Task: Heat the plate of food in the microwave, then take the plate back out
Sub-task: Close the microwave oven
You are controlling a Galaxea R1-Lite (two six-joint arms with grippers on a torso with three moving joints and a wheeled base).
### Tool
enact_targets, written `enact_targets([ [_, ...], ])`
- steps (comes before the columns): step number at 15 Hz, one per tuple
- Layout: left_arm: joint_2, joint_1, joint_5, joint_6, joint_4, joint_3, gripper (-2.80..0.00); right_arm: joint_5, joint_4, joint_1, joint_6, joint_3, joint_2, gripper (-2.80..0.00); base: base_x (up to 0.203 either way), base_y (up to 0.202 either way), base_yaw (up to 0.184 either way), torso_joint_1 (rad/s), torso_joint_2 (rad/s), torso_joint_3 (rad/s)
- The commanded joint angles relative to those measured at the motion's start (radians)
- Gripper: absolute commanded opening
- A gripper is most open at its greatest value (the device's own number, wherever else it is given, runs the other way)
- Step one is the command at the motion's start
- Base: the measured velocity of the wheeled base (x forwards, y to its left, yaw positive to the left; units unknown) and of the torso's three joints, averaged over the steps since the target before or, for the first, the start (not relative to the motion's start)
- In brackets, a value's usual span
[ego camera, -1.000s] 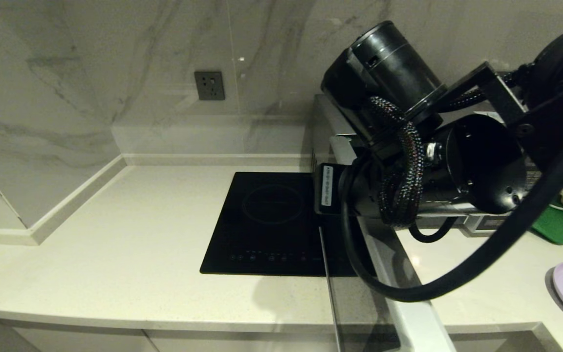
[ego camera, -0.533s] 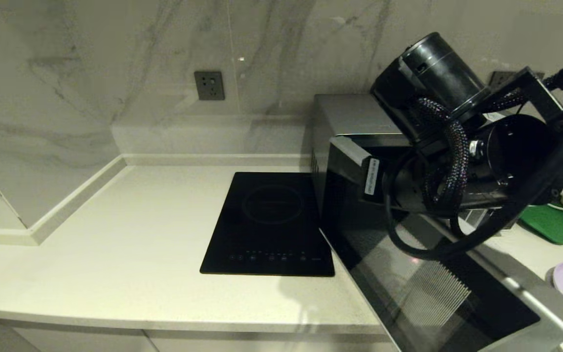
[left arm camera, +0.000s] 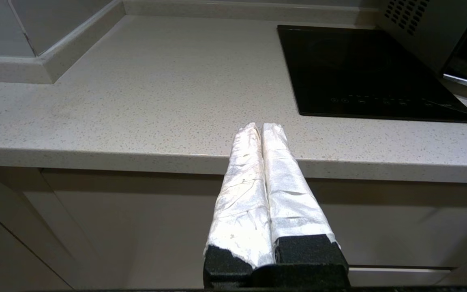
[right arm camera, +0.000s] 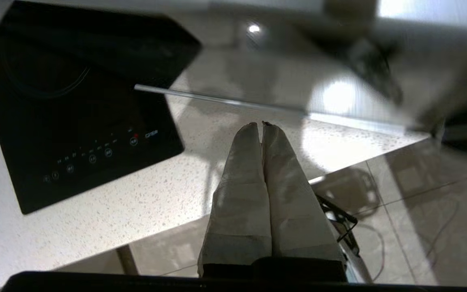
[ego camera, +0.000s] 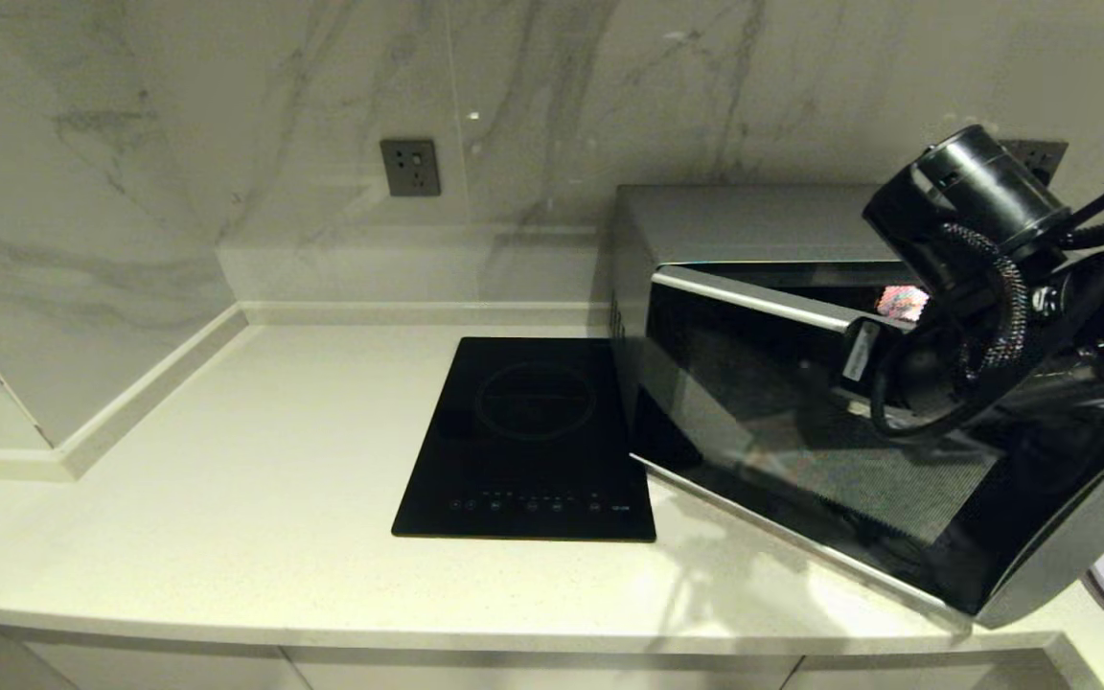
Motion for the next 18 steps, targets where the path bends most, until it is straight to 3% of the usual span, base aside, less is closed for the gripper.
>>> enact_targets([
  [1,0.000,0.000,0.000,-0.001,-0.001,0.000,-2.80,0.007,-0.023,-0.063,0.012,0.040,-0.034,-2.80,0.000,0.000,0.000,0.000,0.00,0.000],
  [6,0.000,0.000,0.000,-0.001,-0.001,0.000,-2.80,0.015,-0.144,-0.287,0.013,0.053,-0.018,-2.80,0.000,0.000,0.000,0.000,0.00,0.000],
  [12,0.000,0.000,0.000,-0.001,-0.002,0.000,-2.80,0.194,-0.306,-0.612,-0.088,0.046,0.038,-2.80,0.000,0.000,0.000,0.000,0.00,0.000],
  [18,0.000,0.000,0.000,-0.001,-0.002,0.000,-2.80,0.282,-0.316,-0.751,-0.114,-0.038,0.117,-2.80,0.000,0.000,0.000,0.000,0.00,0.000],
])
